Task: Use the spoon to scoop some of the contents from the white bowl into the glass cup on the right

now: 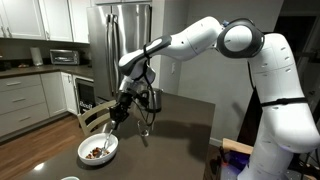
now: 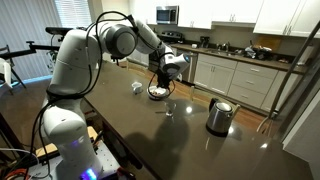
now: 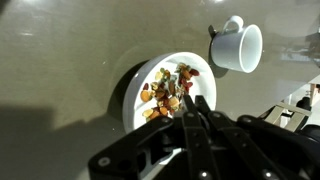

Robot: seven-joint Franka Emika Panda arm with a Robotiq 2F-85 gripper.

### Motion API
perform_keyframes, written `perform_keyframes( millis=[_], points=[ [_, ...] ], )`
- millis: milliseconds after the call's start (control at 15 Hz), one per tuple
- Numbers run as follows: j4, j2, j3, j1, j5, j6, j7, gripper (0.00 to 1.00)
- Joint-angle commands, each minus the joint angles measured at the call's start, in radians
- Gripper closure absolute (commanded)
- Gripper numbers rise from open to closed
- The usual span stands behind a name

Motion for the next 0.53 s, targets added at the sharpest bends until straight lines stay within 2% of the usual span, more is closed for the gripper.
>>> perform_keyframes(
  millis=[0, 467],
  points=[
    [0.027, 0.025, 0.011, -0.027, 0.07, -0.041, -0.061, 0.95],
    [0.02, 0.028, -0.003, -0.034, 0.16, -0.043, -0.12, 0.94]
  ],
)
